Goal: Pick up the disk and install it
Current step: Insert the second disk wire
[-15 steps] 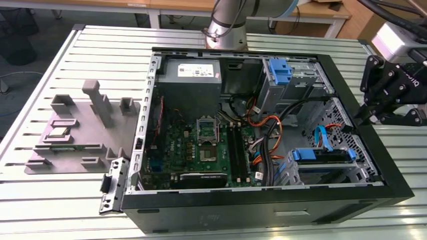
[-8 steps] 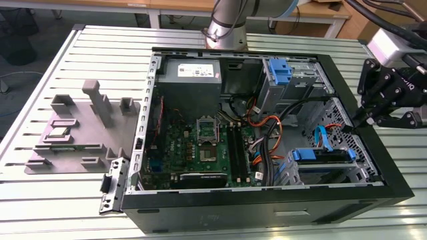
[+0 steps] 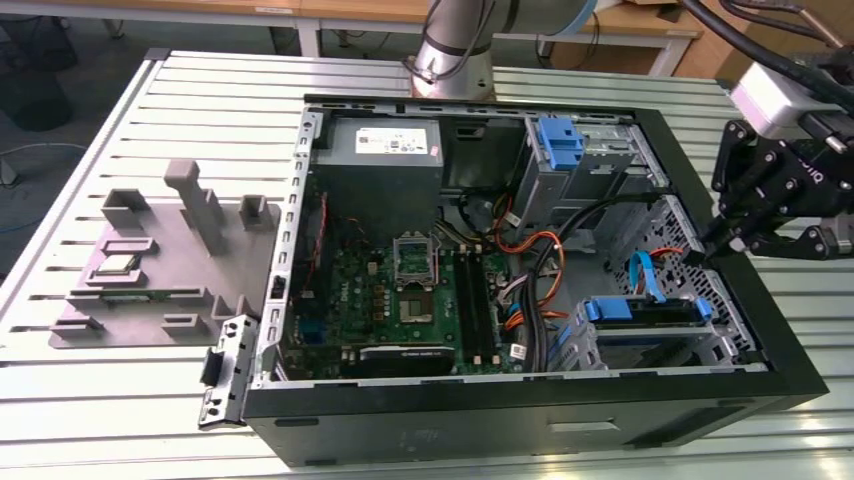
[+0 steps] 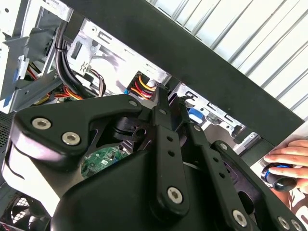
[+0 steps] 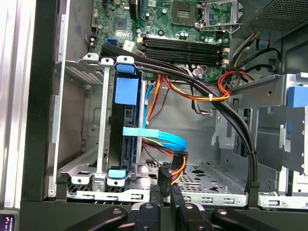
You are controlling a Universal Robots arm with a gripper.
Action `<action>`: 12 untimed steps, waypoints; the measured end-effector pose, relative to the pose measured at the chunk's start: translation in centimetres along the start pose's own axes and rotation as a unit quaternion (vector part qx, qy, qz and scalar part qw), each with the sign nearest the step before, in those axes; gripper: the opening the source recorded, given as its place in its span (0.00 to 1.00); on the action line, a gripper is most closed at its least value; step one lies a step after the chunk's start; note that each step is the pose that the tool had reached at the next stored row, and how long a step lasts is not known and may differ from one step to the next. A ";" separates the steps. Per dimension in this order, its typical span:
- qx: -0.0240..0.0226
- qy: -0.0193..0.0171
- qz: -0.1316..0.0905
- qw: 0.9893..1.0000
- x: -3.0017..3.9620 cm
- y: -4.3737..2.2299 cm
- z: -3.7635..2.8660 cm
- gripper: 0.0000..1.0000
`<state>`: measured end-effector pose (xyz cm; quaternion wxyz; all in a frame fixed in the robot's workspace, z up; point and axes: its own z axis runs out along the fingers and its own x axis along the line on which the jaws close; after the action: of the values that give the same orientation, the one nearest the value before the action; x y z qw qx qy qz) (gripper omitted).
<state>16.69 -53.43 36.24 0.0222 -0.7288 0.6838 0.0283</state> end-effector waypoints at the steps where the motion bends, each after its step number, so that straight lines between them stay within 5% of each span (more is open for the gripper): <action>1: 0.000 0.000 0.000 1.000 -0.06 0.00 0.00 0.23; 12: 0.000 0.004 0.000 1.000 -0.37 0.23 0.37 0.23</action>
<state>16.43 -53.05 35.91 0.0196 -0.7288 0.6840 0.0259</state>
